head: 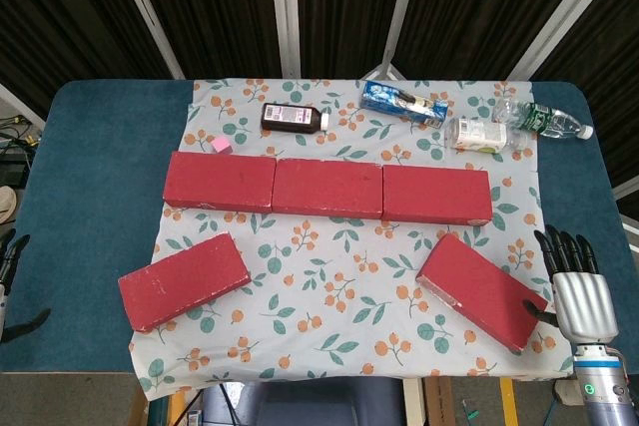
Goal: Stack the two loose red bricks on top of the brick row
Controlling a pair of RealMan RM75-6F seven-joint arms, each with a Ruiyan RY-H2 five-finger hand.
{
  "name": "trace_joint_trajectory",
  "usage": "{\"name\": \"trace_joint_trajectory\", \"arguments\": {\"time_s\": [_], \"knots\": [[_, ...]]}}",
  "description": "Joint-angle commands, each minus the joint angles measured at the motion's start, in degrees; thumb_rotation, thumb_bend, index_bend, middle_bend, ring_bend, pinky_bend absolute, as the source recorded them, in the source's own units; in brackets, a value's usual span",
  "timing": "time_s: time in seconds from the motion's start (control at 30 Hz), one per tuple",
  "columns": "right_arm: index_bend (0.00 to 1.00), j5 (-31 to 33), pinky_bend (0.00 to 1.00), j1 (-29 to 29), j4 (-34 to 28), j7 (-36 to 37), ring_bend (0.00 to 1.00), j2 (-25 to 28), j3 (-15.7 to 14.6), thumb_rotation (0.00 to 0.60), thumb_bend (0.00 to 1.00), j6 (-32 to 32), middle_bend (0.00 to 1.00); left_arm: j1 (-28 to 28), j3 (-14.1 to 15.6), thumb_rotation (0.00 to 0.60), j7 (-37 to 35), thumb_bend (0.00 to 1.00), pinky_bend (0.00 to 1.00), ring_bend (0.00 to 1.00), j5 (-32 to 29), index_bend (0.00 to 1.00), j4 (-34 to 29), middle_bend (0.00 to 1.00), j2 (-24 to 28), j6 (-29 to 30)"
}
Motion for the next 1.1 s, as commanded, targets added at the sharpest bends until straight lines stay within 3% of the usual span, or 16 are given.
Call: {"name": "trace_joint_trajectory", "arguments": {"time_s": [0.03, 0.87, 1.1], "knots": [[0.0, 0.0, 0.0, 0.0, 0.0, 0.0, 0.0, 0.0, 0.0, 0.6, 0.15, 0.0, 0.0, 0.0, 0.0, 0.6, -0.1, 0.0, 0.08, 0.0, 0.0, 0.0, 0.0, 0.0, 0.0, 0.0], [0.0, 2.8, 0.0, -1.0, -2.9, 0.6, 0.0, -0.3, 1.2, 0.6, 0.15, 1.2, 0.0, 1.1, 0.2, 0.6, 0.7, 0.0, 0.08, 0.0, 0.8, 0.0, -0.2, 0.0, -0.2, 2.1], [0.0, 4.9, 0.0, -1.3, -7.7, 0.9, 0.0, 0.6, 0.9, 0.6, 0.15, -0.4, 0.0, 1.1, 0.7, 0.6, 1.2, 0.0, 0.08, 0.0, 1.5, 0.0, -0.9, 0.0, -0.1, 1.8]]}}
